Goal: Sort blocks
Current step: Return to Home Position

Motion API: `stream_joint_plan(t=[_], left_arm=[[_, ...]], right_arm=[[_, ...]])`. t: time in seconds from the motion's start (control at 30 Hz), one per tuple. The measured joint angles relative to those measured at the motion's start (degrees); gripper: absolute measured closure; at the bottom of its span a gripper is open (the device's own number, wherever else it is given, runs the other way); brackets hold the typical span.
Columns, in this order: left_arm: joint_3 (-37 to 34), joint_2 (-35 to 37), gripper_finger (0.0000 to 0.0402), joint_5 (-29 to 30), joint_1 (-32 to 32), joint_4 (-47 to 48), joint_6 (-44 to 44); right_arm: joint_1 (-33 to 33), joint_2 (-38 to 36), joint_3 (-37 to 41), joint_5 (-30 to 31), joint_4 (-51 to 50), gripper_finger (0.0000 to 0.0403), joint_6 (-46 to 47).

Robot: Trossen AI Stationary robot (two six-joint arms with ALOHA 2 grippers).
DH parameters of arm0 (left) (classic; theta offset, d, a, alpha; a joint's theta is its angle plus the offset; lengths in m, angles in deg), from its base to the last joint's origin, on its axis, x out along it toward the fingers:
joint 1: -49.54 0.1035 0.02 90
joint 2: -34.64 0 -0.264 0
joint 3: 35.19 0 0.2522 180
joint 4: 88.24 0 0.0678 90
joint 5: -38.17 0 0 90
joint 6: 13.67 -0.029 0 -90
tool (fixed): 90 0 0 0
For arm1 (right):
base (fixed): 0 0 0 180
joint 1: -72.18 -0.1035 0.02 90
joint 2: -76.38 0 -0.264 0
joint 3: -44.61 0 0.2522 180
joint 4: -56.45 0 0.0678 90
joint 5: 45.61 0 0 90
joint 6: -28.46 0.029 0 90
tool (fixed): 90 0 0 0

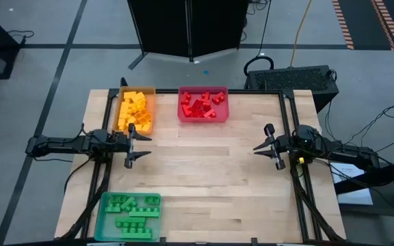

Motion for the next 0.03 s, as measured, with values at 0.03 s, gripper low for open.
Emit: stream_joint_plan(t=[0.03], left_arm=[[0.0, 0.0, 0.0146, 0.0, 0.0, 0.0, 0.0]], right_arm=[[0.0, 0.0, 0.0, 0.0, 0.0, 0.0344, 0.0]])
